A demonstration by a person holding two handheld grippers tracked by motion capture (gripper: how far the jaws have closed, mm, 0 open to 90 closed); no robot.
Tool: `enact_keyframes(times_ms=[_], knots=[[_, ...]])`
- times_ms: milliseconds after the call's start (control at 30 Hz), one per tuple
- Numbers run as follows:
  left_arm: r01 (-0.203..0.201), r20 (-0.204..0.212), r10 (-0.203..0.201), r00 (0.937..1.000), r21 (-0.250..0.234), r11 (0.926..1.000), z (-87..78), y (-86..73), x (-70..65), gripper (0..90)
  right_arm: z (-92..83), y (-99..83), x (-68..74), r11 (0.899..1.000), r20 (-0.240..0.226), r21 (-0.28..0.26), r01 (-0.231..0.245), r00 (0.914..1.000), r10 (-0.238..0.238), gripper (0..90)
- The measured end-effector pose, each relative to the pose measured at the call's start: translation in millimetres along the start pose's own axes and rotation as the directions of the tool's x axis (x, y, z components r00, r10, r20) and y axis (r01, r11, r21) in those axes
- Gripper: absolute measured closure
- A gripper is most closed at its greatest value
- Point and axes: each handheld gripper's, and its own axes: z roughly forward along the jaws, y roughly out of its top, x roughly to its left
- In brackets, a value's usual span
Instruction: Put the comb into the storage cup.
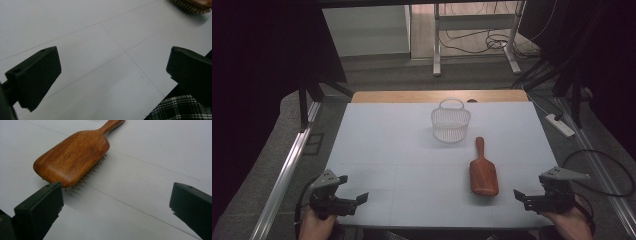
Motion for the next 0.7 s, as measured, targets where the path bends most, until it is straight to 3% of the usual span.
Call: enact_keyframes(times_ms=[400, 700], knots=[[-0.014, 0.000, 0.014, 0.9999, -0.018, 0.9997, -1.0, -0.2, 0.3, 0.0, 0.7, 0.2, 0.5, 1.000, 0.001, 0.010, 0.001, 1.0000, -0.001, 0.0], [-0.019, 0.008, 0.019, 0.9998, -0.003, 0.9998, 0.9, 0.1, -0.1, 0.0, 0.6, 0.6, 0.7, 1.000, 0.004, 0.011, 0.003, 1.0000, -0.003, 0.0]])
